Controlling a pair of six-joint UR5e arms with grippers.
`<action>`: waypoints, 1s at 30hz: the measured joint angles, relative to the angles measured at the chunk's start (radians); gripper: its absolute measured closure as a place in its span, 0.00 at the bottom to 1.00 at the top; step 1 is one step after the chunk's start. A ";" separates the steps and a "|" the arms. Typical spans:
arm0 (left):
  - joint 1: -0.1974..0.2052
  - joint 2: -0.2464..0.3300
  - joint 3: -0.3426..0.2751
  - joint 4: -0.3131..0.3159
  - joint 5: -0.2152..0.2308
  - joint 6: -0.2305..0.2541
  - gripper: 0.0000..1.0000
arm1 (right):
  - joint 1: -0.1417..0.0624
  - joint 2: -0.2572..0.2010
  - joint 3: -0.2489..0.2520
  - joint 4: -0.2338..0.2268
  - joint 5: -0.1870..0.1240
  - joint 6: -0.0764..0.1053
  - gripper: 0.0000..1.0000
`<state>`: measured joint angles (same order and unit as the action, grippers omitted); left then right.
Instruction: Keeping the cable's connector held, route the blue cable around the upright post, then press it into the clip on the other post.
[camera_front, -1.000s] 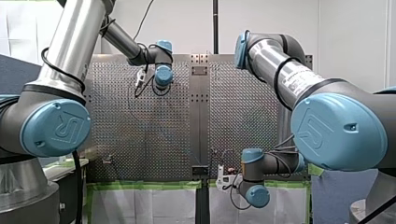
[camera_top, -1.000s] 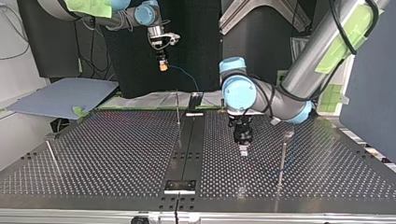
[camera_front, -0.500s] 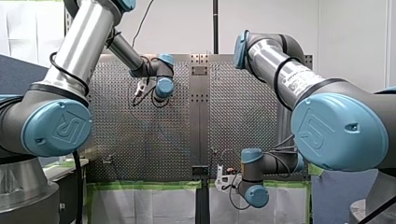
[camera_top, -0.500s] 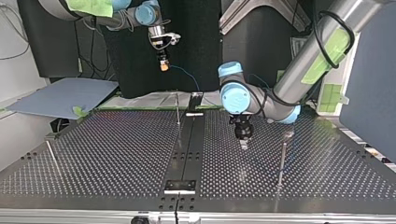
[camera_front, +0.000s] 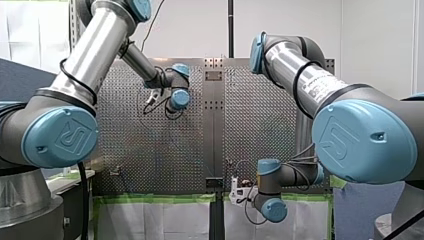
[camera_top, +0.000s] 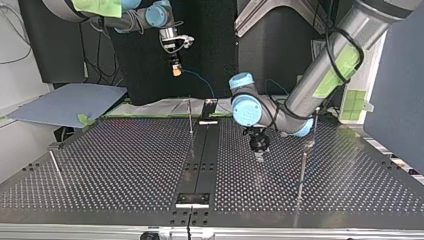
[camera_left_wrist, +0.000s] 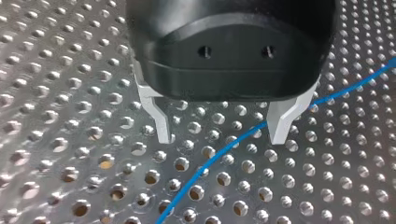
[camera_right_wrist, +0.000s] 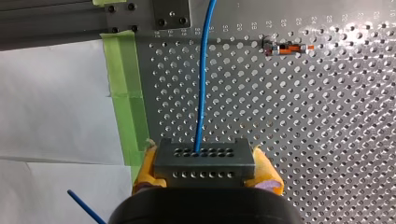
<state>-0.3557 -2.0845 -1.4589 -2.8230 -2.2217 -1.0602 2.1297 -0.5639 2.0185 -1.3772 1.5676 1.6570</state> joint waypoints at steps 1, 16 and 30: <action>0.001 -0.006 0.005 0.003 -0.007 0.009 0.01 | 0.000 0.000 0.000 0.000 0.000 0.000 1.00; 0.005 -0.022 0.017 0.042 -0.049 0.080 0.01 | 0.000 0.000 -0.001 -0.002 0.000 0.000 1.00; -0.007 -0.065 0.017 0.042 -0.096 0.093 0.01 | 0.002 0.000 -0.001 0.002 0.000 -0.001 1.00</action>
<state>-0.3628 -2.1493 -1.4415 -2.7809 -2.3178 -0.9669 2.1313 -0.5639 2.0175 -1.3749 1.5679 1.6563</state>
